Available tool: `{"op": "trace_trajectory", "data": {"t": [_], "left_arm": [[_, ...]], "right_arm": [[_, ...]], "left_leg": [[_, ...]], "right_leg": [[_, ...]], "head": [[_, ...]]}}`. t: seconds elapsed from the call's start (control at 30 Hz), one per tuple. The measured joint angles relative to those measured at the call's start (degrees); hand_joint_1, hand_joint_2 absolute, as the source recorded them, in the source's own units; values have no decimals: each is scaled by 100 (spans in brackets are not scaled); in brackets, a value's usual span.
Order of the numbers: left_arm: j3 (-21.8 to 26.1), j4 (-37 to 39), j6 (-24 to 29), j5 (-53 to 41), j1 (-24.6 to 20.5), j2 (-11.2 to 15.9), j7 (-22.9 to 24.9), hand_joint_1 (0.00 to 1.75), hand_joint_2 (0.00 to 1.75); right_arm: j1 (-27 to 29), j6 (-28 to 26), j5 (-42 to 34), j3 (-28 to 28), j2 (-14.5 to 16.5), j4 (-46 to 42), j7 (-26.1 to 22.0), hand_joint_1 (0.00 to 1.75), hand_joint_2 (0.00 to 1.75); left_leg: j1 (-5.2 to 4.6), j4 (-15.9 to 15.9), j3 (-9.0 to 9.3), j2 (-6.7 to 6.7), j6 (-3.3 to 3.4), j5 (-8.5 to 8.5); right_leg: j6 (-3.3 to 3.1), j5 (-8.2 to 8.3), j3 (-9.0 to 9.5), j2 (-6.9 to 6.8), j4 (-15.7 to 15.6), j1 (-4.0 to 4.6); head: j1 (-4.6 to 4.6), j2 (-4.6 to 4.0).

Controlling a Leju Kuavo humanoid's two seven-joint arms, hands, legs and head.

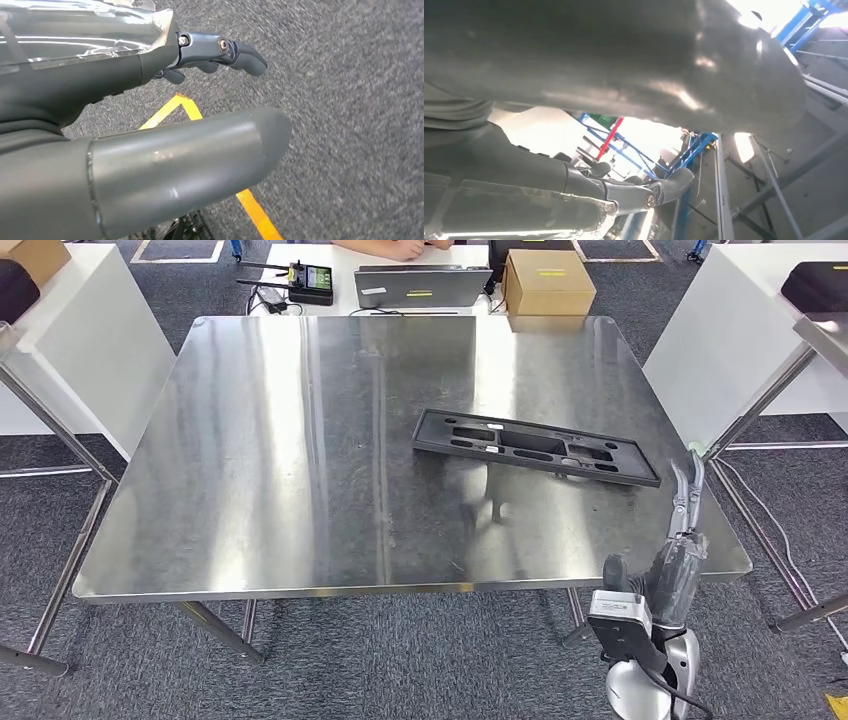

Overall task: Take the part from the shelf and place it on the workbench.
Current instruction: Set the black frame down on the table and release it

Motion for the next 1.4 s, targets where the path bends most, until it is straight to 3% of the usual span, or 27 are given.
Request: {"op": "trace_trajectory", "data": {"t": [0.07,0.1,0.13,0.17,0.23,0.27,0.33,0.4,0.43,0.5,0.57,0.6,0.63,0.7,0.77,0.8,0.87,0.93,1.0,1.07,1.1,1.13,1.2,1.27,1.3,1.33,1.4], "left_arm": [[53,0,73,71,1,-5,6,0,0],[83,0,102,102,2,-11,8,0,0],[111,0,129,126,2,-19,12,0,0],[135,0,154,140,3,-28,15,0,0],[163,0,205,150,-1,-53,24,0,0],[173,0,225,151,-2,-64,29,0,0],[197,0,257,153,-5,-81,42,0,0],[226,0,282,157,0,-91,66,0,0],[238,0,296,158,4,-96,84,0,0],[254,0,325,157,7,-104,118,0,0],[263,0,361,158,6,-108,141,0,0],[266,0,375,159,5,-110,150,0,0],[270,0,385,159,5,-112,156,0,0],[278,0,393,159,0,-115,160,0,0],[287,0,394,159,-10,-123,161,0,0],[292,0,395,159,-14,-127,162,0,0],[302,0,396,163,-16,-131,163,0,0],[306,-1,396,167,-21,-137,165,0,0],[307,-2,396,170,-25,-138,166,0,0],[307,-2,396,174,-25,-137,166,0,0],[307,-2,396,176,-25,-139,166,0,0],[307,-2,398,177,-25,-142,167,0,0],[307,-2,416,185,-26,-144,182,0,0],[308,-1,467,203,-28,-153,205,0,0],[310,-1,502,216,-28,-158,214,0,0],[314,-1,538,230,-27,-163,220,0,0],[329,0,613,249,-22,-168,237,0,0]], "right_arm": [[59,0,-120,-67,47,124,-103,0,0],[81,0,-154,-95,65,178,-138,0,0],[94,0,-178,-115,81,224,-168,0,0],[94,0,-196,-127,96,261,-193,0,0],[67,-1,-224,-134,118,319,-238,0,0],[52,-7,-234,-135,128,341,-257,0,0],[34,-22,-249,-141,144,380,-285,0,0],[18,-45,-263,-152,162,407,-298,0,0],[14,-58,-270,-158,171,421,-301,0,0],[7,-91,-303,-173,180,439,-304,0,0],[7,-125,-360,-203,179,453,-304,0,0],[7,-140,-393,-223,178,463,-303,0,0],[7,-152,-416,-245,176,473,-303,0,0],[3,-163,-445,-279,173,483,-303,0,0],[-9,-169,-452,-297,170,485,-304,0,0],[-18,-172,-452,-300,170,485,-305,0,0],[-26,-175,-455,-308,169,486,-306,0,0],[-24,-178,-458,-333,157,487,-305,0,0],[-24,-179,-459,-358,144,489,-305,0,0],[-24,-179,-460,-370,135,496,-305,0,0],[-23,-179,-462,-375,129,503,-305,0,0],[-23,-182,-471,-379,124,511,-305,0,0],[-25,-198,-535,-397,118,524,-305,0,0],[-24,-224,-646,-451,114,529,-299,0,0],[-17,-238,-702,-499,113,533,-293,0,0],[-7,-244,-762,-556,113,546,-286,0,0],[-10,-230,-872,-717,122,681,-279,0,0]], "left_leg": [[-21,3,-43,11,12,26],[-31,5,-65,12,11,44],[-38,6,-84,11,1,64],[-41,7,-99,10,-13,86],[-45,11,-116,5,-66,135],[-48,18,-118,3,-98,160],[-47,15,-120,0,-170,214],[-31,77,-159,6,-254,174],[-18,198,-203,11,-302,31],[25,781,-376,19,-392,-514],[77,1487,-527,21,-463,-958],[106,1647,-504,24,-489,-1003],[137,1581,-366,29,-510,-939],[194,830,218,39,-545,-695],[190,120,697,7,-512,-565],[171,-26,775,-12,-472,-560],[129,-43,706,-26,-354,-514],[118,-73,596,-1,-218,-418],[107,-90,450,26,-117,-292],[69,-84,287,41,-81,-169],[47,-79,208,46,-71,-107],[25,-75,135,48,-66,-48],[-9,-67,22,45,-67,59],[-39,-66,-38,36,-100,159],[-44,-69,-50,34,-125,207],[-44,-76,-56,33,-155,257],[-28,-83,-79,28,-219,322]], "right_leg": [[-32,-330,-262,3,726,22],[-15,-368,-257,4,829,36],[15,-312,-120,5,675,48],[44,-198,131,5,300,58],[33,32,669,12,-542,90],[4,105,805,18,-784,107],[-67,185,818,34,-865,141],[-171,238,762,30,-893,99],[-233,281,731,21,-902,76],[-315,372,638,2,-905,56],[-317,466,543,-14,-899,59],[-299,512,495,-20,-895,57],[-274,553,452,-23,-889,48],[-210,616,377,-25,-870,26],[-127,670,334,-28,-850,29],[-82,699,317,-29,-844,37],[19,770,281,-27,-858,38],[48,665,161,-16,-742,32],[-37,232,-68,-7,-222,34],[-91,-194,-272,-3,537,52],[-77,-266,-284,-1,782,65],[-44,-222,-187,0,816,82],[2,22,317,1,247,119],[-71,90,922,0,-647,177],[-120,71,1087,1,-930,201],[-167,50,1149,3,-1068,224],[-232,134,1086,2,-1086,199]], "head": [[2,0],[2,0],[2,0],[2,0],[0,0],[0,0],[-3,0],[-6,0],[-8,0],[-17,0],[-20,0],[-21,0],[-21,0],[-22,0],[-14,0],[-11,0],[2,0],[11,0],[20,0],[30,0],[32,0],[32,0],[32,0],[27,1],[30,1],[31,2],[41,2]]}}
